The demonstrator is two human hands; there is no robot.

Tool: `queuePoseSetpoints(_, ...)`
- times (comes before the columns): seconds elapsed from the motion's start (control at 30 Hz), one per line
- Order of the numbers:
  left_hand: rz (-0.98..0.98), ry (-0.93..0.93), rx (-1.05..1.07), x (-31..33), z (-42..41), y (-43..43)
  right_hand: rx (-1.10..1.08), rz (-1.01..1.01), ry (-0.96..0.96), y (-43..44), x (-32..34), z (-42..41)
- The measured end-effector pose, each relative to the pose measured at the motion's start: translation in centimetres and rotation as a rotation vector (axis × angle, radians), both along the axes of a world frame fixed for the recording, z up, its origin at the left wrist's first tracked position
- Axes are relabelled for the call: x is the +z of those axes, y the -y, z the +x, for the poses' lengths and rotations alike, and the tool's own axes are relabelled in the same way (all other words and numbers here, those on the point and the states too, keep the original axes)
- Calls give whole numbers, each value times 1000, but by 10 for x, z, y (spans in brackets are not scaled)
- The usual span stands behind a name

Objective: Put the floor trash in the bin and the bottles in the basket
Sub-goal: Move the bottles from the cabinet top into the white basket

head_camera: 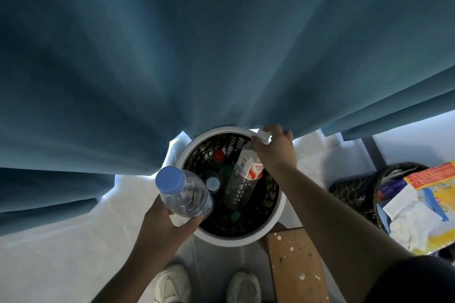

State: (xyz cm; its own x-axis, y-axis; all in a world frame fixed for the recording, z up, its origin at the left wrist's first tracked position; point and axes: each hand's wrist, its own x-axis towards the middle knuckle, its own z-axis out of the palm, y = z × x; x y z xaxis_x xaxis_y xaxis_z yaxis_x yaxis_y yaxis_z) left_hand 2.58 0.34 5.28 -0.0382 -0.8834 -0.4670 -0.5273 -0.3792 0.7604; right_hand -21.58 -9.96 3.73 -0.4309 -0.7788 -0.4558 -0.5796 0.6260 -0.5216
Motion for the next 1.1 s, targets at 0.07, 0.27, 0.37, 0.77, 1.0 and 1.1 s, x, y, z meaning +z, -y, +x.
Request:
queuePoseSetpoints(0.07, 1, -5, -8, -2, 1, 0, 38, 6, -49, 0, 0, -2)
queuePoseSetpoints(0.27, 21, 2, 11, 0, 6, 2, -8, -67, -40, -4, 5, -23)
queuePoseSetpoints(0.37, 33, 4, 21, 4, 10, 3, -52, -18, 41, -17, 11, -30)
queuePoseSetpoints(0.77, -2, 35, -60, 10, 3, 12, 245, 158, -226, -63, 7, -13)
queuePoseSetpoints(1.0, -88, 34, -173, 19, -16, 29, 88, 54, 241, -42, 25, -28)
queuePoseSetpoints(1.1, -172, 174, -348, 18, -25, 39, -1, 78, 695, -26, 54, -30)
